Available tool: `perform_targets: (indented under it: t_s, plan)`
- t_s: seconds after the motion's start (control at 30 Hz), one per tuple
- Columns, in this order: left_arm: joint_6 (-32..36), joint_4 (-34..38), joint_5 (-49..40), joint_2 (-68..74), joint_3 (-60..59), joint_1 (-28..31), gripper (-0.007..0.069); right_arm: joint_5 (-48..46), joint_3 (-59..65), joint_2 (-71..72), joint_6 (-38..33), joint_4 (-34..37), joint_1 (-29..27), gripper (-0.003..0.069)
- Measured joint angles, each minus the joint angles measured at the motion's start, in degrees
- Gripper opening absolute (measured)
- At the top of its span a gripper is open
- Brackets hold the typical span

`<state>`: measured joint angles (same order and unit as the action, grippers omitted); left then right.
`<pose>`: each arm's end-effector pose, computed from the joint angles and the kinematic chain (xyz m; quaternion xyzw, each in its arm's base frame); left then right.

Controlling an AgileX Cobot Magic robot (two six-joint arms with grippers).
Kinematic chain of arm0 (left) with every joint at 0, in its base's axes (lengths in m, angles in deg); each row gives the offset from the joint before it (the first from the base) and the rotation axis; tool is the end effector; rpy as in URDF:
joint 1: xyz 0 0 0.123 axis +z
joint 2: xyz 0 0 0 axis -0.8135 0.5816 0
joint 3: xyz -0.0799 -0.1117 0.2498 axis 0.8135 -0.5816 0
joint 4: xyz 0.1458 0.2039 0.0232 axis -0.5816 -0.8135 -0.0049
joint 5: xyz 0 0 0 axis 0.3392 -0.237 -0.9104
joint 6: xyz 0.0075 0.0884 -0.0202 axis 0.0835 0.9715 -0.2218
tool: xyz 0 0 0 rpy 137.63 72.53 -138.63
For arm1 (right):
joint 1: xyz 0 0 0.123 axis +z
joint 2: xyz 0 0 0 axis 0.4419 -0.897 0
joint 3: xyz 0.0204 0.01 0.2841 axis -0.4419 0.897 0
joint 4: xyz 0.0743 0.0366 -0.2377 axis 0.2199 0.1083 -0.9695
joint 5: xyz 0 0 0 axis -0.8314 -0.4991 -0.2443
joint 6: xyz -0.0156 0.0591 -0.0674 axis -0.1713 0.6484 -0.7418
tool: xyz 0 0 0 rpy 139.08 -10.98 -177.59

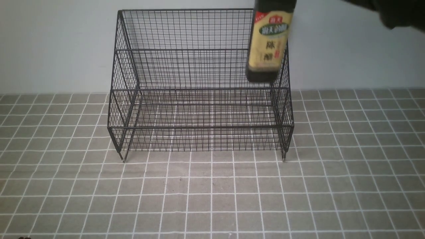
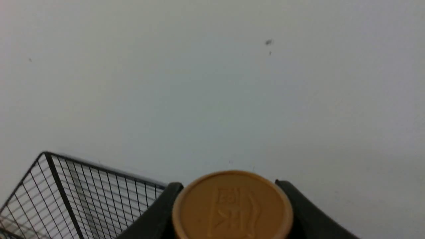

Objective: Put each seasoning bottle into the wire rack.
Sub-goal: Use the right arm to put the condiment bottle back on the shelf

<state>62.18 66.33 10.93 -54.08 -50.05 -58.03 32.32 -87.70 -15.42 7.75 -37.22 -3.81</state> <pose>0.0520 -0.0037 0.1711 0.0580 0.8062 0.0023 0.5888 0.4010 0.1769 0.3824 -0.1626 0.7455 0.1874 0.6186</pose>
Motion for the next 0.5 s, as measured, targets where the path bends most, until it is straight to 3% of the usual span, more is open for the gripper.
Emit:
perform_targets:
  t_s: [0.5]
  plan:
    - [0.0,0.0,0.0,0.0,0.0,0.0,-0.0007,-7.3,0.0,-7.5,0.0,-0.6,0.1,0.0316]
